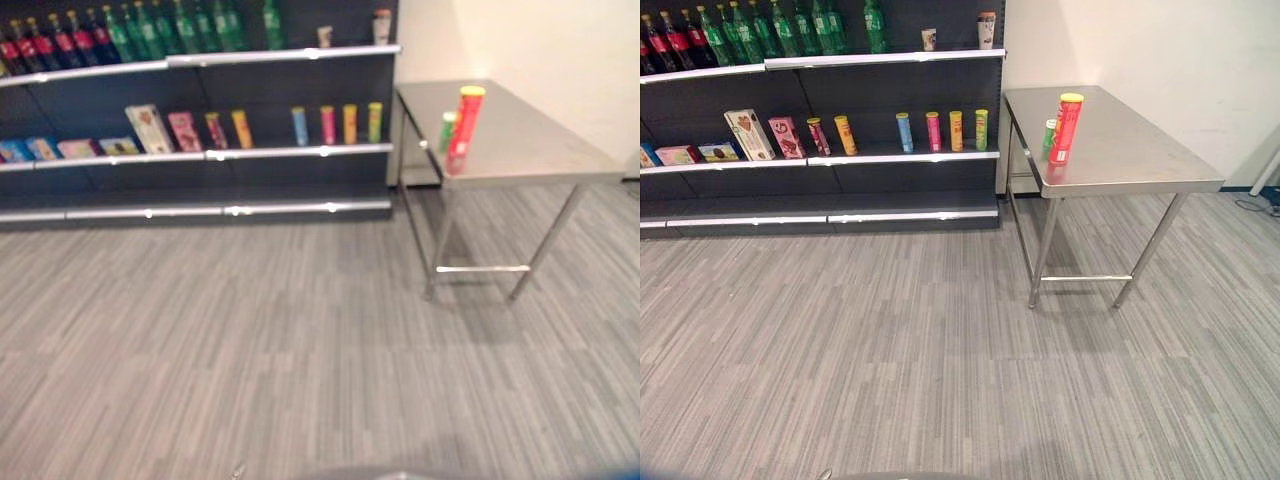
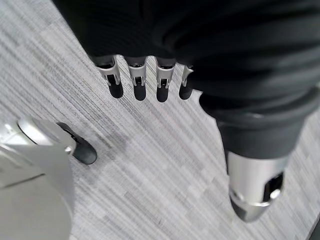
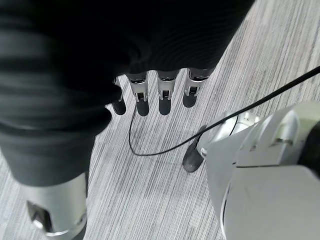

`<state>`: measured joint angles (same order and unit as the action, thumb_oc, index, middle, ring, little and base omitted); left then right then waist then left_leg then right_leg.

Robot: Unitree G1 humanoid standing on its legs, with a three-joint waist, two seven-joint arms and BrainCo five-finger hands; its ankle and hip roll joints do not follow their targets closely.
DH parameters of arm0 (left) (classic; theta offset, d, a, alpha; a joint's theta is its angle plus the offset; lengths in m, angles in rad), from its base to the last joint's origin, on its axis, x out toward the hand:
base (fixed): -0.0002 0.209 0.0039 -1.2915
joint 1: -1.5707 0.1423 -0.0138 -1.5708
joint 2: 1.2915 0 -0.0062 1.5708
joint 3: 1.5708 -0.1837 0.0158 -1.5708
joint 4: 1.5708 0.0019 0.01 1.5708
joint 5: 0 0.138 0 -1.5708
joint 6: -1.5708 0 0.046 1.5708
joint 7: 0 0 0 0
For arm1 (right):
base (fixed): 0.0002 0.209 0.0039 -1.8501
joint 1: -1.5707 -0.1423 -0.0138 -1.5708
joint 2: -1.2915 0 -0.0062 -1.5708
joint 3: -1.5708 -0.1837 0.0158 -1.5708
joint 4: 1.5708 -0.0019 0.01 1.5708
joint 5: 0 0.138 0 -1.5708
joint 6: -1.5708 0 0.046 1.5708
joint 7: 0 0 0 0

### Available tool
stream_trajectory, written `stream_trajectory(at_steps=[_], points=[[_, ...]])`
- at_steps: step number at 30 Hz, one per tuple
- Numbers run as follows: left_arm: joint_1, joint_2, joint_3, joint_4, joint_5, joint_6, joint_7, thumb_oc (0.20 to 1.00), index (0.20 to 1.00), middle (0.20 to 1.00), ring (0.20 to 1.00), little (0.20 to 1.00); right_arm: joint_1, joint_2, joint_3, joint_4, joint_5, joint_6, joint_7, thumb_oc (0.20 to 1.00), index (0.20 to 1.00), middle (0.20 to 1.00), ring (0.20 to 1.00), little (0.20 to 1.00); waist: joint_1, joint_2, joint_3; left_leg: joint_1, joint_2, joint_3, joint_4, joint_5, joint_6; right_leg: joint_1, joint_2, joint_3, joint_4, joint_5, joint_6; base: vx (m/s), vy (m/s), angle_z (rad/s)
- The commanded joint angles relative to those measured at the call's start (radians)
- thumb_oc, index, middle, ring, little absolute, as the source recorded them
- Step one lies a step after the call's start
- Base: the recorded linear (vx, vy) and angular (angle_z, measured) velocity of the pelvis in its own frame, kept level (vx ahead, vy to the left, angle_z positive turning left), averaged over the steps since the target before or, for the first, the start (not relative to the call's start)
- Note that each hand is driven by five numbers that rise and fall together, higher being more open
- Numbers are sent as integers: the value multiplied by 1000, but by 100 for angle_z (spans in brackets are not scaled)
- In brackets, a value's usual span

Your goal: Put the goods on the table back onto the shelves and tidy them up.

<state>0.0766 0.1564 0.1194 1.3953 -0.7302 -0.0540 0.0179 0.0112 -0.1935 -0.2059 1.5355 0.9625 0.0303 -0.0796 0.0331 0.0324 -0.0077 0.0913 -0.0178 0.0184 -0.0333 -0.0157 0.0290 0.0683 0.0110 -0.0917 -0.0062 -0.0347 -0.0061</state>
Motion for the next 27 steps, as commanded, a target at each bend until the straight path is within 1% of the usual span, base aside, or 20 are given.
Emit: stream_trajectory(at_steps=[1,2,6,9,10,12,13,15,17,27], points=[[-37,-7,44,69,-29,-9,9,1000,1000,1000,1000,1000,-81,34,3,79,-20,-8,-14,1000,1000,1000,1000,1000,-7,-41,-2,6,31,-63,-54,-11,-63,42,-88,12,-81,35,100,0,0,0],[-36,-6,44,70,-29,-9,9,1000,1000,1000,1000,1000,-80,34,4,79,-20,-8,-14,1000,1000,1000,1000,1000,-7,-40,-4,11,32,-64,-54,-20,-63,47,-87,12,-81,27,100,0,0,0],[-34,-14,24,73,-9,-5,-4,1000,1000,1000,1000,1000,-80,40,43,63,-63,-5,-5,1000,1000,1000,1000,1000,-9,-39,1,12,32,-63,-54,-20,-63,46,-87,12,-81,30,100,0,0,0],[-32,-22,-10,75,25,0,-25,1000,1000,1000,1000,1000,-83,46,113,41,-138,3,23,1000,1000,1000,1000,1000,-11,-40,3,8,32,-61,-54,-17,-62,41,-88,14,-81,34,99,0,0,0],[-33,-24,-32,72,51,2,-39,1000,1000,1000,1000,1000,-83,43,146,27,-189,5,32,1000,1000,1000,1000,1000,-13,-41,4,6,33,-59,-54,-16,-62,39,-88,15,-81,36,99,0,0,0],[-36,-25,-44,69,60,0,-40,1000,1000,1000,1000,1000,-85,42,158,22,-206,3,34,1000,1000,1000,1000,1000,-15,-41,4,6,33,-58,-54,-16,-62,39,-88,15,-81,37,98,0,0,0],[-40,-28,-73,59,92,-6,-42,1000,1000,1000,1000,1000,-86,41,183,7,-237,1,41,1000,1000,1000,1000,1000,-17,-41,6,6,33,-57,-54,-16,-62,39,-88,16,-81,38,98,0,0,0],[-40,-28,-73,59,92,-6,-42,1000,1000,1000,1000,1000,-85,40,183,7,-237,1,41,1000,1000,1000,1000,1000,-16,-41,5,6,33,-57,-54,-16,-62,39,-88,16,-81,38,98,0,0,0],[-39,-25,-100,57,137,-3,-49,1000,1000,1000,1000,1000,-84,37,226,-16,-305,-5,50,1000,1000,1000,1000,1000,-18,-43,4,7,32,-56,-54,-17,-61,41,-89,16,-81,37,98,0,0,0],[-41,-15,-94,79,165,12,-52,1000,1000,1000,1000,1000,-86,31,252,-26,-354,1,61,1000,1000,1000,1000,1000,-19,-41,-2,12,32,-53,-54,-21,-59,43,-89,17,-81,34,99,5,2,-2]])
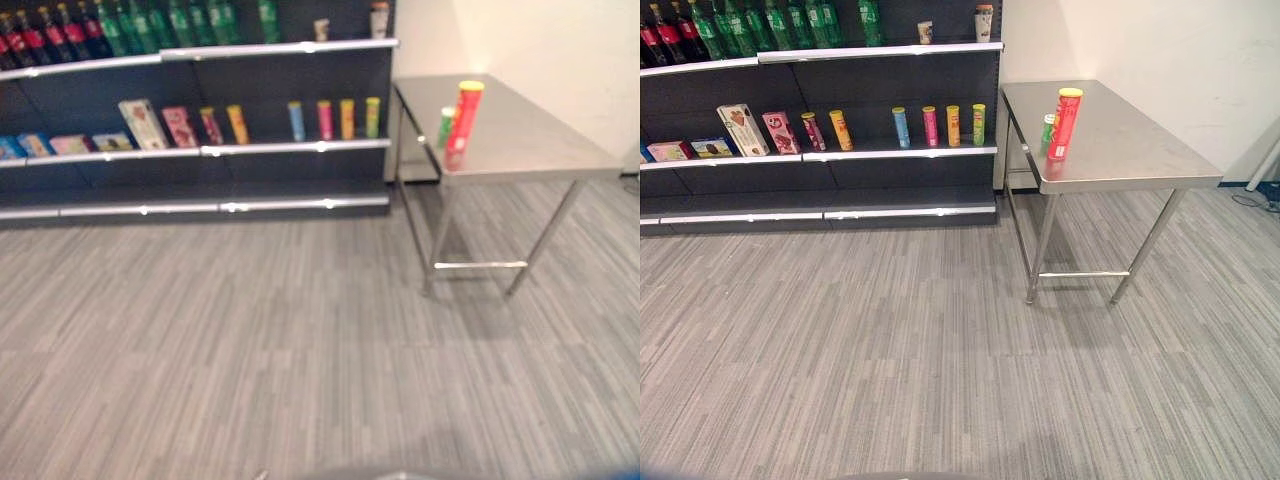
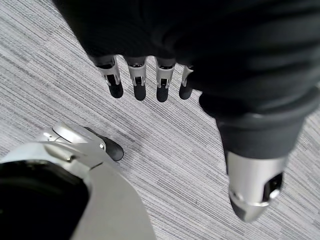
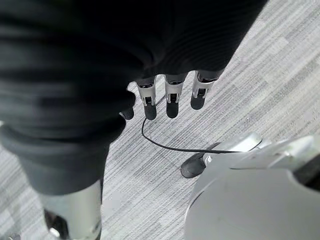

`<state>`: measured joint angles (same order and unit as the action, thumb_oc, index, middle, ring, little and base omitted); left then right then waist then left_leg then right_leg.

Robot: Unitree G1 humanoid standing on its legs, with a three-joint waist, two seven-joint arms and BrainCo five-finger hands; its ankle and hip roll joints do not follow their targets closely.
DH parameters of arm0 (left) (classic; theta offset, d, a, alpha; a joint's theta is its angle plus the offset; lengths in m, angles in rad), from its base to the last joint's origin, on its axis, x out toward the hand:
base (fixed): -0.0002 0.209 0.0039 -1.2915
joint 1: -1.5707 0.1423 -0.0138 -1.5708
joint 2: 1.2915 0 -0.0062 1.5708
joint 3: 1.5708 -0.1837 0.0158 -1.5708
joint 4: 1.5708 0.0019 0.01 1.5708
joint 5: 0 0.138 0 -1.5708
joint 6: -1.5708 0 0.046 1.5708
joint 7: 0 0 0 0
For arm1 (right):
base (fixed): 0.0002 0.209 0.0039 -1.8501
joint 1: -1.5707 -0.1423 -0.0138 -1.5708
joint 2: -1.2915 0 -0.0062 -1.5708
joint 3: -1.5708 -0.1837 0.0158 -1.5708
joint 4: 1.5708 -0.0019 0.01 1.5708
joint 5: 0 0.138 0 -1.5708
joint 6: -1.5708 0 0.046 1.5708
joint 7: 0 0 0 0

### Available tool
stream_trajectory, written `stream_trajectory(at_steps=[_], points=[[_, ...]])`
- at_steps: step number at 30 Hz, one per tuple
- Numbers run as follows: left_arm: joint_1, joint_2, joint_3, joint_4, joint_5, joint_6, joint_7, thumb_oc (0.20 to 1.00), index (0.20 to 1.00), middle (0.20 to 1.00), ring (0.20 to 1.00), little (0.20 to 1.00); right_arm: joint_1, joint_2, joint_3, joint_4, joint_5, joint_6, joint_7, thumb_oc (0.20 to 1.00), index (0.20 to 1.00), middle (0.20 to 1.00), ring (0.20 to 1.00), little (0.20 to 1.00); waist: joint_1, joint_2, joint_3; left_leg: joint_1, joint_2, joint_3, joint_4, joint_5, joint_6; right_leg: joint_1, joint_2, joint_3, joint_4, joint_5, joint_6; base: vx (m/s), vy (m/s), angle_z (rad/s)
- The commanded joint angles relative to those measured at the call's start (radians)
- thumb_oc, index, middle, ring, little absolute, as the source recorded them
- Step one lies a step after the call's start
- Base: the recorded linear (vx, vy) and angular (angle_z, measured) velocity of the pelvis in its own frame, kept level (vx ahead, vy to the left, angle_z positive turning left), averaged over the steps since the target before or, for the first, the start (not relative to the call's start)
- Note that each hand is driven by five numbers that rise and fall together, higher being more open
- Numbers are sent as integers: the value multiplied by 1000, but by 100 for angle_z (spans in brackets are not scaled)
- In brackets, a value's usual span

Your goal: Put the goods on the table back onto the shelves and tidy them up.

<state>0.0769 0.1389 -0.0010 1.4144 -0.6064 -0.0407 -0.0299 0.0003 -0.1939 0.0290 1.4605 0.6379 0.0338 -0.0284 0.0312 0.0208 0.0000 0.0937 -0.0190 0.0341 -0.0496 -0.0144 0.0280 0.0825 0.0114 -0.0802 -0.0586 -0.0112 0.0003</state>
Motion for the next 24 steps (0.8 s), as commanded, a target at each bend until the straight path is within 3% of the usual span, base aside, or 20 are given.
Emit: stream_trajectory(at_steps=[1,24], points=[[-42,2,27,60,41,-1,-5,1000,1000,1000,1000,1000,-75,32,17,49,-29,-2,10,1000,1000,1000,1000,1000,-17,-30,-10,10,33,-69,-38,-22,-58,29,-89,5,-29,10,92,0,0,0],[-69,6,-14,52,59,-1,11,1000,1000,1000,1000,1000,-100,20,51,17,-46,-4,5,1000,1000,1000,1000,1000,-20,-27,0,25,48,-70,-38,-31,-62,41,-74,10,-28,-8,82,6,-23,0]])
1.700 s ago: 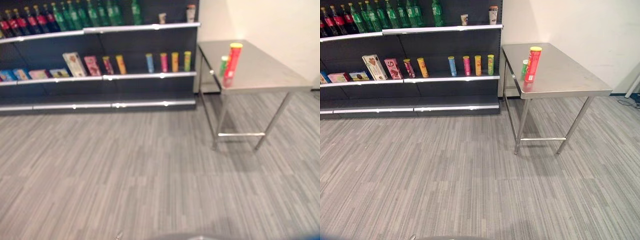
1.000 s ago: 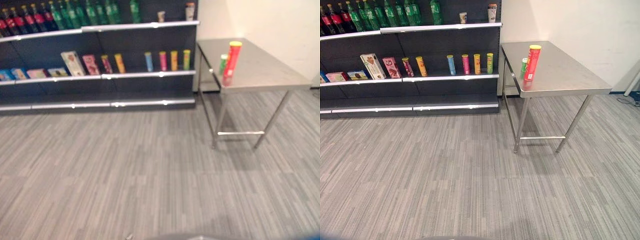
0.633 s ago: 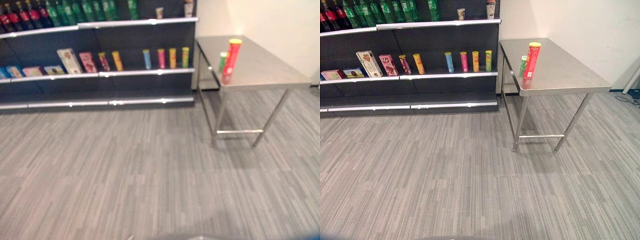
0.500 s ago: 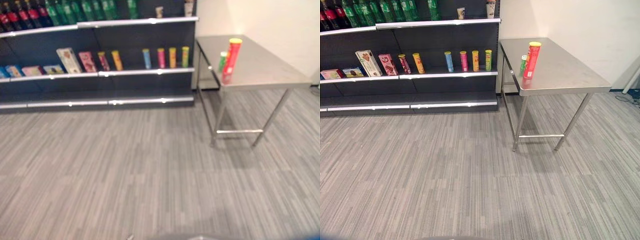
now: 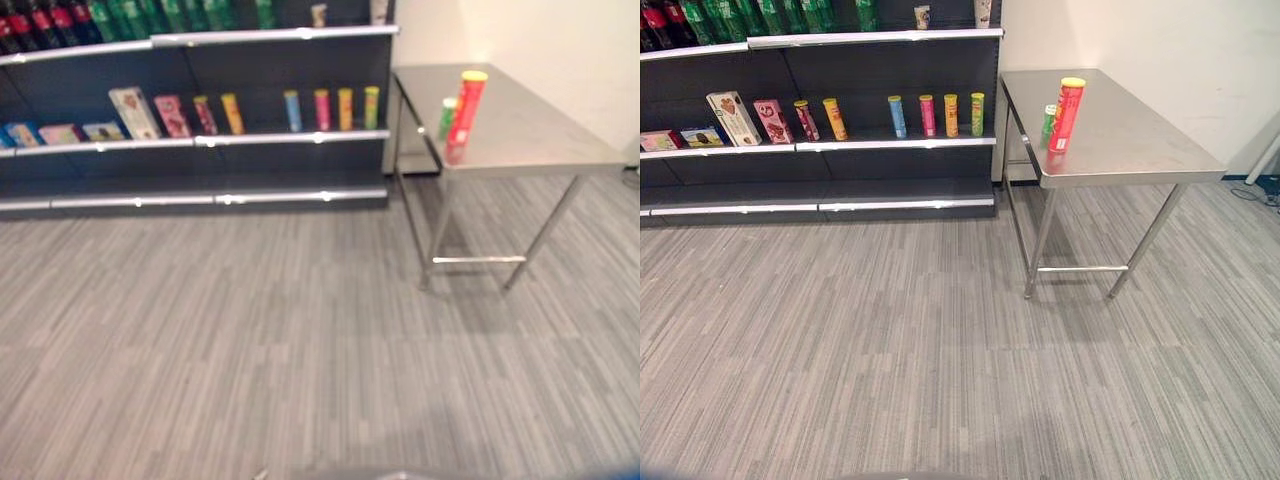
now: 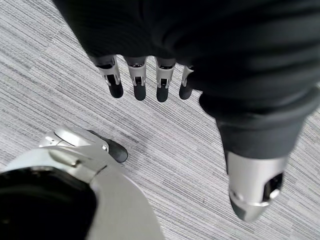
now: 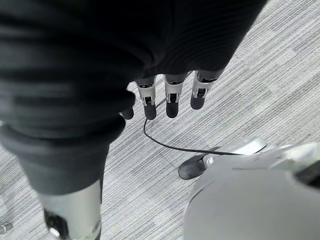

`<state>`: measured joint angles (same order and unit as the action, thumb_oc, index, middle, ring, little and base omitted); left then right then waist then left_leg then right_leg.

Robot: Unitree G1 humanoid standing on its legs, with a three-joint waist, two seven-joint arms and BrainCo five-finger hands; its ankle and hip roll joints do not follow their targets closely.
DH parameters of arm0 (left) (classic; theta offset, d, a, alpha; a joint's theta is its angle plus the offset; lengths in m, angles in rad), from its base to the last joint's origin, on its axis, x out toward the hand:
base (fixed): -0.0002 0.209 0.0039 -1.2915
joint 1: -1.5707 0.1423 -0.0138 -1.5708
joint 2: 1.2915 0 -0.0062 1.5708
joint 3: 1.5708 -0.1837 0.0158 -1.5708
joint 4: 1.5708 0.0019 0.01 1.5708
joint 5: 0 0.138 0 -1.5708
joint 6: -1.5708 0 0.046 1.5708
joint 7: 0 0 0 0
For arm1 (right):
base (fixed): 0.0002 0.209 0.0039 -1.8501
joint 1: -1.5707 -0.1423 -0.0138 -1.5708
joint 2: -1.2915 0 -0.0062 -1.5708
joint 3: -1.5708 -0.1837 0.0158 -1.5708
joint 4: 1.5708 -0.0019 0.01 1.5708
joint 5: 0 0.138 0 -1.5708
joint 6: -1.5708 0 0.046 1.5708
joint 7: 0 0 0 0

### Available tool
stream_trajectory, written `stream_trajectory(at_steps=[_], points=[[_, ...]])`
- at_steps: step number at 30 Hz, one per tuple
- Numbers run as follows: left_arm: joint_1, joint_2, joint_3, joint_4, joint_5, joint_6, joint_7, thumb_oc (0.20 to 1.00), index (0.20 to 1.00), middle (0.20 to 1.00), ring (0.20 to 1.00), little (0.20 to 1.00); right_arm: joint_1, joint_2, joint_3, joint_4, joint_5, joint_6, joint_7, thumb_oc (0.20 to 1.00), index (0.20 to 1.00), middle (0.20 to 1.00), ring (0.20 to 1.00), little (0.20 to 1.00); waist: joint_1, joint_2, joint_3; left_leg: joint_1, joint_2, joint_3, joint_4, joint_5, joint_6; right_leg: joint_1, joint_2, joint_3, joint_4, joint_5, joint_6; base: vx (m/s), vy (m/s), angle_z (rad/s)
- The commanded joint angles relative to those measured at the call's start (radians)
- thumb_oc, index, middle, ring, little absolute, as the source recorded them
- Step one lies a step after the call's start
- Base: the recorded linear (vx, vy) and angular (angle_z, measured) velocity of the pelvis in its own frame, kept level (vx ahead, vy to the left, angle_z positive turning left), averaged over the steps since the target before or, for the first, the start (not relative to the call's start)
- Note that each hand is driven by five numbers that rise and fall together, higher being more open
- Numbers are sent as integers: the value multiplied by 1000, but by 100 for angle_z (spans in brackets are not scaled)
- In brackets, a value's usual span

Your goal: Put the goods on the table back onto the shelves and tidy them up.

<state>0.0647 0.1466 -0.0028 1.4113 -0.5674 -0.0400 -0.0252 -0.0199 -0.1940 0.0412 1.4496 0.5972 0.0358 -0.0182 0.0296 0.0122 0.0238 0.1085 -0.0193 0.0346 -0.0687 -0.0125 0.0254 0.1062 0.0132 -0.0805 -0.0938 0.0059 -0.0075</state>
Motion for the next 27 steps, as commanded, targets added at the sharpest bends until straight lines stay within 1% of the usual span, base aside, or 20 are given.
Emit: stream_trajectory(at_steps=[1,2,3,4,5,7,10,11,12,14,16,17,18,19,20,22,23,24,25,27], points=[[-73,-2,-23,42,0,-7,10,1000,1000,1000,1000,1000,-99,16,53,-5,-3,-20,-15,1000,1000,1000,1000,1000,-25,-24,17,-51,53,-61,101,-57,-61,-9,-73,30,53,-40,75,-96,-52,-2],[-74,-2,-23,42,0,-7,10,1000,1000,1000,1000,1000,-99,16,53,-5,-3,-20,-15,1000,1000,1000,1000,1000,-25,-24,15,-57,53,-61,109,-61,-61,-13,-73,30,55,-41,75,-167,-84,-3],[-88,-1,-28,33,-10,-9,11,1000,1000,1000,1000,1000,-109,14,54,-17,-2,-27,-19,1000,1000,1000,1000,1000,-29,-31,41,-122,46,-50,220,-76,-69,-31,-76,35,79,-46,66,-190,-114,-17],[-122,3,-35,10,-39,-12,18,1000,1000,1000,1000,1000,-121,5,52,-29,-9,-35,-34,1000,1000,1000,1000,1000,-34,-46,106,-286,48,-37,484,-23,-85,-47,-74,37,121,-60,36,-192,-114,-31],[-123,3,-35,10,-40,-11,18,1000,1000,1000,1000,1000,-121,4,51,-28,-9,-35,-34,1000,1000,1000,1000,1000,-37,-42,103,-297,52,-41,497,-28,-85,-53,-70,35,124,-60,35,-113,-91,-42],[-132,5,-22,3,-80,-15,25,1000,1000,1000,1000,1000,-120,-1,45,-5,-7,-25,-40,1000,1000,1000,1000,1000,-31,-46,123,-393,69,-28,579,53,-88,-37,-64,36,123,-77,21,102,-4,-19],[-131,3,-3,-10,-147,-19,26,1000,1000,1000,1000,1000,-117,-9,24,23,14,-12,-37,1000,1000,1000,1000,1000,-9,-51,121,-466,82,0,535,61,-85,-8,-62,51,104,-89,27,241,84,-13],[-125,-7,1,-19,-186,-21,23,1000,1000,1000,1000,1000,-108,-17,20,37,8,-3,-34,1000,1000,1000,1000,1000,4,-41,121,-469,110,-17,377,105,-95,17,-62,61,91,-112,38,344,212,-39],[-125,-13,15,-17,-225,-20,27,1000,1000,1000,1000,1000,-107,-25,19,47,4,3,-37,1000,1000,1000,1000,1000,13,-25,124,-486,134,-25,293,150,-108,32,-56,65,87,-128,42,436,261,-45],[-125,-24,38,-10,-293,-27,29,1000,1000,1000,1000,1000,-105,-40,7,72,9,10,-47,1000,1000,1000,1000,1000,37,-23,144,-514,154,-42,115,187,-132,88,-71,74,78,-168,51,344,198,-39],[-129,-26,44,-2,-301,-19,40,1000,1000,1000,1000,1000,-107,-39,4,73,10,12,-51,1000,1000,1000,1000,1000,45,-23,146,-521,165,-49,56,205,-141,101,-77,79,77,-174,53,449,279,-9],[-116,-36,74,19,-335,-16,37,1000,1000,1000,1000,1000,-88,-38,5,81,-11,15,-51,1000,1000,1000,1000,1000,62,-28,121,-533,215,-24,-4,208,-147,158,-94,119,79,-211,76,983,680,-65],[-98,-11,91,30,-293,-10,32,1000,1000,1000,1000,1000,-58,-34,-15,91,-36,24,-49,1000,1000,1000,1000,1000,65,-26,103,-578,227,-30,134,245,-151,192,-124,120,76,-231,93,878,625,-89],[-98,-11,91,30,-293,-10,32,1000,1000,1000,1000,1000,-57,-33,-15,90,-37,24,-49,1000,1000,1000,1000,1000,64,-24,99,-586,229,-33,141,242,-151,188,-122,120,76,-230,93,559,462,-94],[-93,-1,104,33,-290,-17,38,1000,1000,1000,1000,1000,-46,-27,-25,92,-35,23,-44,1000,1000,1000,1000,1000,64,-37,85,-612,214,-33,213,248,-157,190,-150,120,78,-231,105,387,321,-49],[-90,24,107,42,-255,-12,27,1000,1000,1000,1000,1000,-21,-9,-22,102,-56,34,-9,1000,1000,1000,1000,1000,62,-65,55,-642,192,-20,316,212,-136,161,-189,118,137,-205,133,594,484,-39],[-95,36,76,36,-205,-11,13,1000,1000,1000,1000,1000,-18,-2,-6,102,-74,39,15,1000,1000,1000,1000,1000,61,-79,46,-668,177,-2,386,160,-108,140,-213,115,211,-184,144,698,626,-9],[-107,54,53,30,-151,-10,9,1000,1000,1000,1000,1000,-32,-2,11,79,-93,25,14,1000,1000,1000,1000,1000,58,-84,47,-645,149,13,423,93,-70,83,-228,104,342,-129,149,513,471,11],[-108,54,53,30,-151,-10,9,1000,1000,1000,1000,1000,-32,-2,11,79,-93,25,14,1000,1000,1000,1000,1000,59,-83,45,-647,151,13,422,94,-69,79,-227,105,343,-129,150,400,397,-5],[-112,73,44,44,-98,-7,9,1000,1000,1000,1000,1000,-39,3,23,45,-101,14,9,1000,1000,1000,1000,1000,46,-86,50,-590,111,30,403,33,-20,8,-246,91,534,32,129,337,337,-14]])
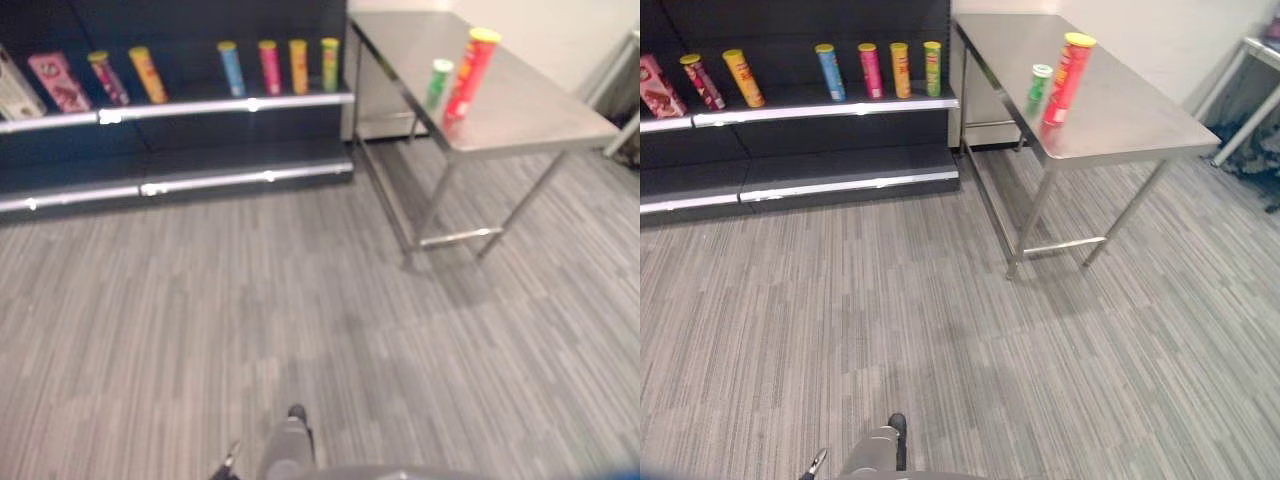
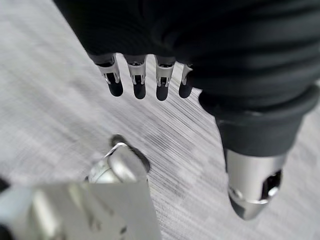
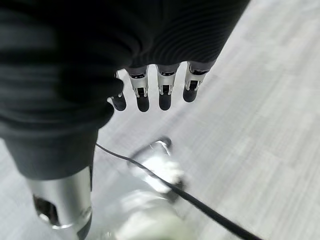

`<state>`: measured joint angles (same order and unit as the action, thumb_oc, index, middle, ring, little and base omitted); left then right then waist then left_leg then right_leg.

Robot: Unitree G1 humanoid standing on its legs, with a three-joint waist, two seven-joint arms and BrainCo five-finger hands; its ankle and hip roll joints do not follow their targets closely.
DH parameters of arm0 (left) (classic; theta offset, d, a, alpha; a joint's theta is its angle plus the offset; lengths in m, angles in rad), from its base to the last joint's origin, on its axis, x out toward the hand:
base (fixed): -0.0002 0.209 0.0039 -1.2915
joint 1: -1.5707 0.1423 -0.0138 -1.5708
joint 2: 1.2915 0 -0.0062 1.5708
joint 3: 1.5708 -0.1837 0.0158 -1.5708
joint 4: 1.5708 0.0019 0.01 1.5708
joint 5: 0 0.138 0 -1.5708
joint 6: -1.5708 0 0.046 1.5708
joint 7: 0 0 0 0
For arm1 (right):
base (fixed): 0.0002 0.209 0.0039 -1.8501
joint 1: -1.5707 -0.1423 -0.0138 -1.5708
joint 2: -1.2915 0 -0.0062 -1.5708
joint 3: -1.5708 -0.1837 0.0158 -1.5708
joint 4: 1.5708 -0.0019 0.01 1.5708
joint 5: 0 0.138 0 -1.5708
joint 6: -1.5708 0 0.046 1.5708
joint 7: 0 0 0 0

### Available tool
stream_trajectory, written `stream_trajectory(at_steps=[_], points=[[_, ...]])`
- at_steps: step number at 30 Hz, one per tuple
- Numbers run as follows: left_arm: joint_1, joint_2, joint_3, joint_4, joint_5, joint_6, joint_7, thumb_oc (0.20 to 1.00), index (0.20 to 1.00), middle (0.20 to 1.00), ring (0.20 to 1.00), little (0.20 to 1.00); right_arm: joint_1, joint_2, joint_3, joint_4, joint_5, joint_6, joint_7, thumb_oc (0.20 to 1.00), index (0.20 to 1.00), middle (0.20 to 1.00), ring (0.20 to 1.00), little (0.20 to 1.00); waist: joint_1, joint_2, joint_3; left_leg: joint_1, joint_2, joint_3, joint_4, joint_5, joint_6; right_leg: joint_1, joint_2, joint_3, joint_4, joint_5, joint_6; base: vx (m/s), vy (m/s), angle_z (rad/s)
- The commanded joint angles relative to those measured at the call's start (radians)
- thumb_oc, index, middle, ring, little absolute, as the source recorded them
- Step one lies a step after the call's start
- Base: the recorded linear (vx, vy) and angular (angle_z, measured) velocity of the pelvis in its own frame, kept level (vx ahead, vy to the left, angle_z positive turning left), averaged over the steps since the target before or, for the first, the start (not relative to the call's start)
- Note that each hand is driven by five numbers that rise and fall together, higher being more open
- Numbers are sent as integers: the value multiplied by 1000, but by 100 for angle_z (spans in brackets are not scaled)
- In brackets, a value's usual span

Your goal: Put the goods on the table back onto the shelves and tidy them up.

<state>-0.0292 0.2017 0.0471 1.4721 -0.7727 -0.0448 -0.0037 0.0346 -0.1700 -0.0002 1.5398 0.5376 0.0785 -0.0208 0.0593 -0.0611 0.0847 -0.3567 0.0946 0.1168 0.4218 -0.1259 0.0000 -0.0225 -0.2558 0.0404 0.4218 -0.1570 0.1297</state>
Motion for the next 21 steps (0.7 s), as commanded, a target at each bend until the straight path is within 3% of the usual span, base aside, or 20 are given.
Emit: stream_trajectory(at_steps=[1,3,4,5,7,9,10,11,12,13,16,17,20,21], points=[[-23,22,-12,-10,128,0,-9,1000,1000,1000,1000,1000,-101,-15,80,-64,-49,-34,12,1000,1000,1000,1000,1000,10,-6,-7,-78,-25,-48,-109,125,30,96,0,-55,126,284,-18,466,470,27],[-26,24,-37,-14,169,-1,-8,1000,1000,1000,1000,1000,-109,-11,111,-113,-73,-48,7,1000,1000,1000,1000,1000,-8,15,-1,40,-45,-38,-178,101,62,21,-38,-97,273,391,-23,395,406,38],[-26,24,-37,-14,170,-1,-8,1000,1000,1000,1000,1000,-109,-11,111,-113,-73,-48,7,1000,1000,1000,1000,1000,-7,14,0,42,-46,-36,-180,102,62,21,-39,-96,273,390,-23,460,347,16],[-24,21,-57,-24,204,-4,-13,1000,1000,1000,1000,1000,-110,-11,130,-165,-82,-65,3,1000,1000,1000,1000,1000,-42,42,16,161,-51,-48,-285,116,63,-85,12,-107,310,334,-40,489,264,-2],[-21,11,-96,-33,253,-3,-28,1000,1000,1000,1000,1000,-109,-10,131,-160,-79,-68,5,1000,1000,1000,1000,1000,-79,55,36,249,-62,-60,-332,107,58,-153,59,-151,221,255,-39,540,214,-38],[-22,-5,-143,-31,312,-4,-38,1000,1000,1000,1000,1000,-106,-9,134,-141,-89,-66,8,1000,1000,1000,1000,1000,-110,48,48,330,-89,-81,-363,75,53,-196,103,-183,15,229,-30,455,70,-22],[-27,-10,-164,-33,340,-6,-39,1000,1000,1000,1000,1000,-108,-9,139,-136,-93,-64,8,1000,1000,1000,1000,1000,-124,43,54,365,-102,-94,-376,61,49,-213,122,-190,-92,236,-22,290,32,29],[-27,-10,-164,-33,340,-6,-39,1000,1000,1000,1000,1000,-108,-9,139,-136,-93,-64,8,1000,1000,1000,1000,1000,-124,43,55,365,-102,-94,-376,61,49,-213,122,-190,-92,237,-22,500,64,55],[-38,-22,-198,-33,392,-13,-44,1000,1000,1000,1000,1000,-110,-10,144,-124,-95,-60,12,1000,1000,1000,1000,1000,-148,33,56,455,-125,-118,-436,37,40,-235,166,-203,-290,266,5,525,85,68],[-45,-28,-217,-33,420,-14,-49,1000,1000,1000,1000,1000,-109,-8,140,-118,-96,-54,14,1000,1000,1000,1000,1000,-162,26,54,487,-136,-130,-455,24,37,-261,170,-206,-345,292,24,662,102,62],[-56,-51,-260,-49,467,-18,-62,1000,1000,1000,1000,1000,-109,-11,124,-103,-83,-49,14,1000,1000,1000,1000,1000,-190,41,60,577,-129,-166,-492,-15,25,-285,175,-249,-418,321,36,581,46,61],[-49,-60,-275,-47,494,-21,-74,1000,1000,1000,1000,1000,-101,-14,112,-88,-75,-48,16,1000,1000,1000,1000,1000,-196,45,45,620,-132,-178,-494,-57,23,-256,160,-260,-400,312,17,339,22,85],[-43,-62,-266,-40,490,-18,-72,1000,1000,1000,1000,1000,-102,-19,103,-83,-61,-48,20,1000,1000,1000,1000,1000,-201,54,29,646,-122,-180,-493,-83,19,-244,161,-266,-376,296,7,447,12,57],[-21,-61,-231,-21,453,-11,-68,1000,1000,1000,1000,1000,-96,-27,86,-75,-43,-48,19,1000,1000,1000,1000,1000,-208,79,6,669,-95,-185,-471,-91,1,-238,172,-261,-322,268,-18,396,-3,30]])
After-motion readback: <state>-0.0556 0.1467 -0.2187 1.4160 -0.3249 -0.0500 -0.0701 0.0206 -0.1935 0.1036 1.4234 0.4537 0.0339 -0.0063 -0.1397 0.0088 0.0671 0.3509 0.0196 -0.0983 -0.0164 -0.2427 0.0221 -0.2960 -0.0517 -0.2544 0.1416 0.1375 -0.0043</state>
